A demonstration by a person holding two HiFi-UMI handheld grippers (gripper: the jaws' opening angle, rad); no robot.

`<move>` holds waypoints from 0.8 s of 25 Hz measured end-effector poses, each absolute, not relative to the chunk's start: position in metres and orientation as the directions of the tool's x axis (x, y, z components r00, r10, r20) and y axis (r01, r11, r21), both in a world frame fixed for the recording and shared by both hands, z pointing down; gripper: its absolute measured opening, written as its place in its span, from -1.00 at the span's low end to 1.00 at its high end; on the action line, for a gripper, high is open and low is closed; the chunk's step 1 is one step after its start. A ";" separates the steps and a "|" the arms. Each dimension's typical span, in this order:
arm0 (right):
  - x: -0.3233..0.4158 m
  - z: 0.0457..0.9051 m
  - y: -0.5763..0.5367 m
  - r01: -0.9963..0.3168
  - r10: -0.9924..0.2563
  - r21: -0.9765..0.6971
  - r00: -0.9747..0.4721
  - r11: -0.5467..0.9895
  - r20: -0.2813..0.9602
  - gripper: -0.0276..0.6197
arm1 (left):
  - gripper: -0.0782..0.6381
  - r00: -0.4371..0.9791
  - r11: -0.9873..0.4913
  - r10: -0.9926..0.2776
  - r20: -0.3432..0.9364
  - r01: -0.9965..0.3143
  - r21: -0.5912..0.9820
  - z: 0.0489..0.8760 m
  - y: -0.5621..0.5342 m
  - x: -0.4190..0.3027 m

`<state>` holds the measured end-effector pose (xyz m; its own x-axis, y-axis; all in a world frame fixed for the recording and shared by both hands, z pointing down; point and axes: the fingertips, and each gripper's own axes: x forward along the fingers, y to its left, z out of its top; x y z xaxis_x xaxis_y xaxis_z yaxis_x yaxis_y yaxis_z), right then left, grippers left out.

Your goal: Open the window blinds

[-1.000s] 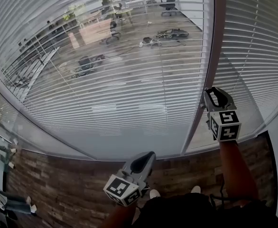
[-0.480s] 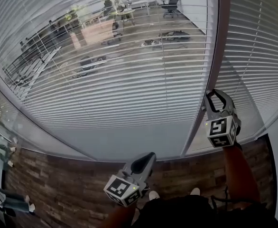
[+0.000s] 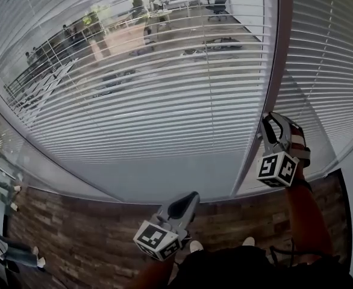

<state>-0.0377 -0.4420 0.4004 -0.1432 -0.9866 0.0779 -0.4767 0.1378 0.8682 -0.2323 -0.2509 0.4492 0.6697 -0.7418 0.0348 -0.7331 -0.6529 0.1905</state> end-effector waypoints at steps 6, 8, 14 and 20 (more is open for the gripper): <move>-0.038 0.400 -0.442 -0.464 -0.987 0.876 -0.141 0.135 0.078 -0.46 | -0.78 0.666 -0.648 -0.745 0.041 -0.737 0.192 0.447 -0.250 -0.233; -0.039 0.402 -0.440 -0.466 -0.987 0.875 -0.139 0.133 0.076 -0.46 | -0.78 0.665 -0.648 -0.746 0.037 -0.737 0.191 0.449 -0.249 -0.234; -0.040 0.412 -0.442 -0.485 -0.988 0.865 -0.136 0.129 0.071 -0.45 | -0.78 0.670 -0.654 -0.741 0.030 -0.732 0.192 0.461 -0.248 -0.235; -0.040 0.420 -0.437 -0.521 -0.987 0.842 -0.140 0.142 0.079 -0.44 | -0.78 0.668 -0.651 -0.743 0.035 -0.734 0.196 0.469 -0.244 -0.240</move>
